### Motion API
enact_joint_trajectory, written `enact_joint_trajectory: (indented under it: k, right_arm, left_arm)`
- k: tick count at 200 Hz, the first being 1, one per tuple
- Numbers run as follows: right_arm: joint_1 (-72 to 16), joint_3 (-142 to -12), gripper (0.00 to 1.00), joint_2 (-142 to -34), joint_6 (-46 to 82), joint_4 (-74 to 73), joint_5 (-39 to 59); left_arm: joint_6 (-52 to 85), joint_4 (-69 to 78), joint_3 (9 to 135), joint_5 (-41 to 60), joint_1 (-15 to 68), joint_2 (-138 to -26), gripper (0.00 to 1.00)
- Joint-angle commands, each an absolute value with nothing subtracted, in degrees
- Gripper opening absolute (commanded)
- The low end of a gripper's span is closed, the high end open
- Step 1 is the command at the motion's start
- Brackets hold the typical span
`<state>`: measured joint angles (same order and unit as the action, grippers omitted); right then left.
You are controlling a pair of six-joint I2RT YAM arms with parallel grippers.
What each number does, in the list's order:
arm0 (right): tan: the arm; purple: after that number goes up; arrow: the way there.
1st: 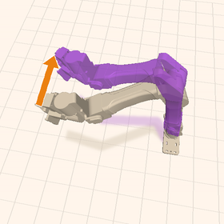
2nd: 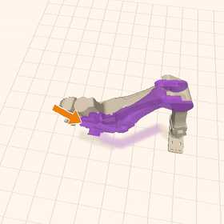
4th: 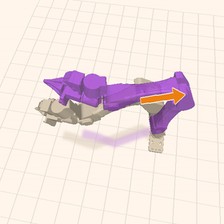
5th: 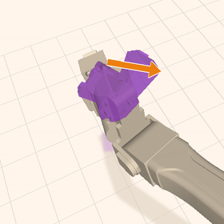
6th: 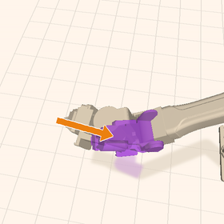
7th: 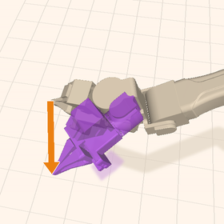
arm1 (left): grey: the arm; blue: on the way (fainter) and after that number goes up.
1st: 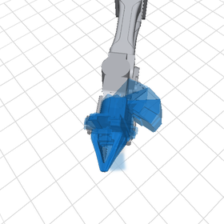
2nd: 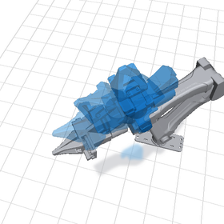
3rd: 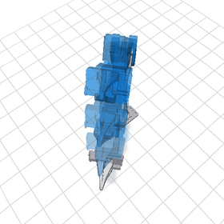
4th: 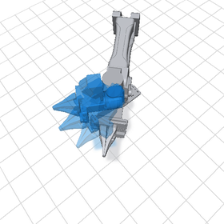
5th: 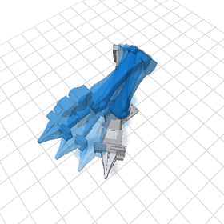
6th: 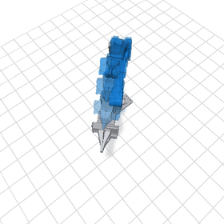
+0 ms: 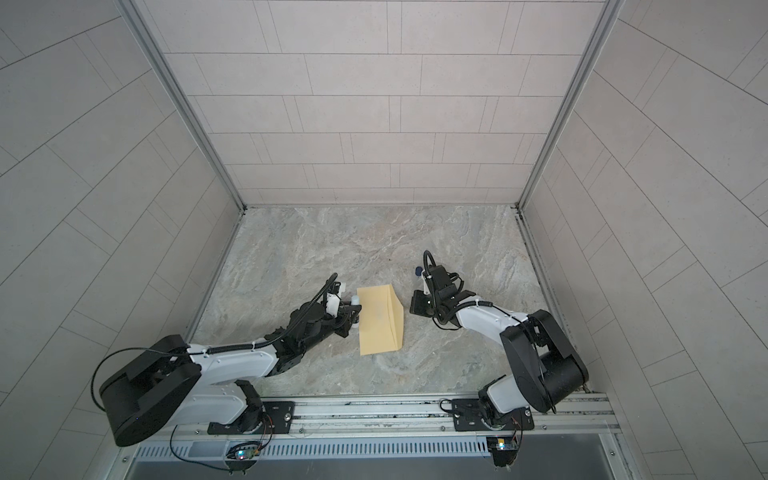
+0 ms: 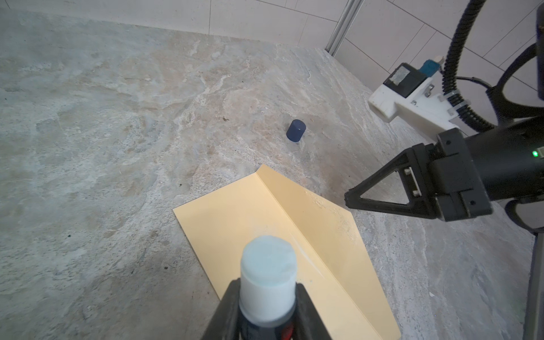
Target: Place the letter into the envelope and seal it
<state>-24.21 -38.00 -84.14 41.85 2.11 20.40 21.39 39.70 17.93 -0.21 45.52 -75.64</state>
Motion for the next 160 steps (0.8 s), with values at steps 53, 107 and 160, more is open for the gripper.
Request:
enact_joint_trajectory:
  k: [53,107,160]
  right_arm:
    - [-24.7,-36.4,0.0,-87.0,49.2,-10.0,28.9]
    - [-26.8,-37.3,0.0,-88.3,50.0,-10.6,29.5]
    - [-30.0,-38.3,0.0,-91.4,51.5,-13.1,28.9]
  left_arm:
    - [23.5,48.2,16.0,-0.2,45.8,-81.8,0.0]
    - [23.8,50.3,15.5,-0.4,45.8,-84.9,0.0]
    - [23.7,50.3,15.3,-0.8,45.9,-85.5,0.0]
